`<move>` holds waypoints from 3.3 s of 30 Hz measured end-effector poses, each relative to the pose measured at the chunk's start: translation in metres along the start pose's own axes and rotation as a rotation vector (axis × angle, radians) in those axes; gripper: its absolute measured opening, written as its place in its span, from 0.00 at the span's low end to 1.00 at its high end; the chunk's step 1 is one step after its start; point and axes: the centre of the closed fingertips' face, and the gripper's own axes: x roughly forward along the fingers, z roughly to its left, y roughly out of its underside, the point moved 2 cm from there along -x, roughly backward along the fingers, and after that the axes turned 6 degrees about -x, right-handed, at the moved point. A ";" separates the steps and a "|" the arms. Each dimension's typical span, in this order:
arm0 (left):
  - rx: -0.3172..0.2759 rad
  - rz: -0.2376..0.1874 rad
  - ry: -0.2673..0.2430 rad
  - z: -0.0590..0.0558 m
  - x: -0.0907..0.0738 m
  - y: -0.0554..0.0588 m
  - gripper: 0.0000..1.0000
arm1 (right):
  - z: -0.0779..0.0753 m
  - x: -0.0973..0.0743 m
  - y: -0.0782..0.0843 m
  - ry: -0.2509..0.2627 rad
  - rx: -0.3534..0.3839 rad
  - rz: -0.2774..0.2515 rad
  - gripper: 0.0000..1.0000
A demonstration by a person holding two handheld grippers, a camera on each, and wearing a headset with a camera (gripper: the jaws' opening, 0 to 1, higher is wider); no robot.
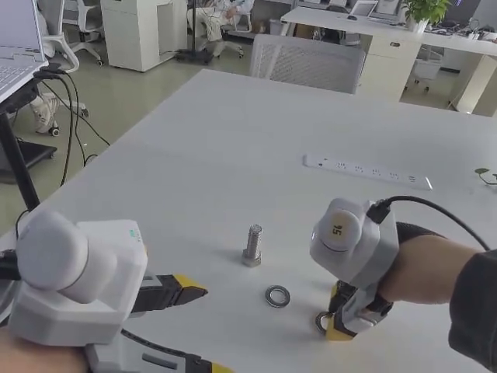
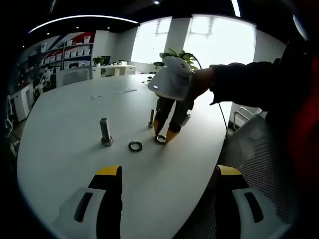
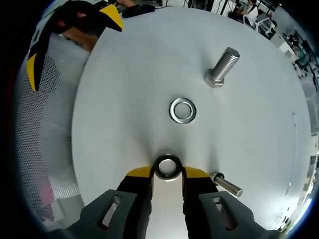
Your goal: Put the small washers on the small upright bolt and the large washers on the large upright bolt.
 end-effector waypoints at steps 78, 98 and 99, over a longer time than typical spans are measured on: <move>-0.047 -0.028 -0.048 0.015 -0.006 0.001 0.75 | -0.080 -0.067 -0.130 0.079 -0.262 -0.042 0.23; -0.073 -0.025 -0.061 0.016 -0.005 0.004 0.75 | -0.082 -0.044 -0.127 0.032 -0.273 -0.017 0.23; -0.073 -0.025 -0.062 0.016 -0.005 0.004 0.75 | -0.082 -0.043 -0.126 0.031 -0.273 -0.017 0.23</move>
